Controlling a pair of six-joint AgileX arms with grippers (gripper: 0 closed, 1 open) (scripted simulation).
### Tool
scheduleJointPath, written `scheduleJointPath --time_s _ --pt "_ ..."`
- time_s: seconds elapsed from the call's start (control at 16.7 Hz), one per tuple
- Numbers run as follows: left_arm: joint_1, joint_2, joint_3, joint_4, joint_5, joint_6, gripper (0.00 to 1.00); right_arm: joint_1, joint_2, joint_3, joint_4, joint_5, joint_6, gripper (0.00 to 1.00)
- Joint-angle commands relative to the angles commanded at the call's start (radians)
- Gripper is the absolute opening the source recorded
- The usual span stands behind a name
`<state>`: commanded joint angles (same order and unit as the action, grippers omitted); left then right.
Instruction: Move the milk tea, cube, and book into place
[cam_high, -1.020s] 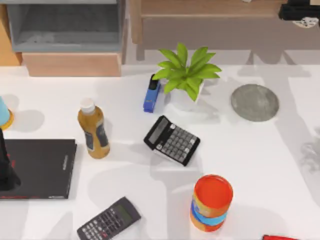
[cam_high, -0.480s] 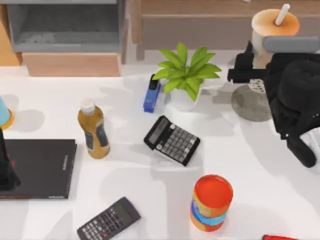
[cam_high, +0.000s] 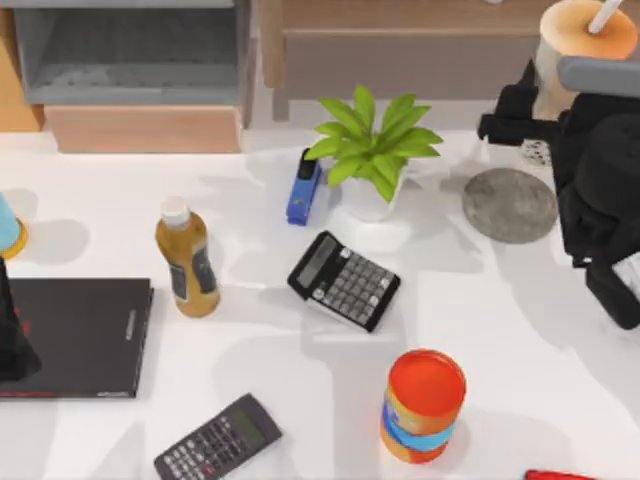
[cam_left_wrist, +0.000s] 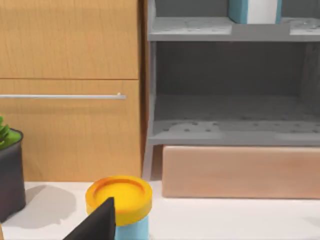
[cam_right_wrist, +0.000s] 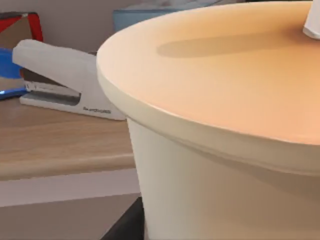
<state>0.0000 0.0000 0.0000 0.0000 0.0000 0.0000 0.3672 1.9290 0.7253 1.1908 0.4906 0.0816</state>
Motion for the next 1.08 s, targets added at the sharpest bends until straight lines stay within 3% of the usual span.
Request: scheduleJointPath --time_s 0.78,1.08 --pt "0.0 0.0 0.0 0.0 0.0 0.0 1.0 0.048 0.115 -0.014 0.049 -0.032 -0.036 0.0" --pt "0.0 0.0 0.0 0.0 0.0 0.0 1.0 0.048 0.115 -0.014 0.049 -0.032 -0.036 0.38"
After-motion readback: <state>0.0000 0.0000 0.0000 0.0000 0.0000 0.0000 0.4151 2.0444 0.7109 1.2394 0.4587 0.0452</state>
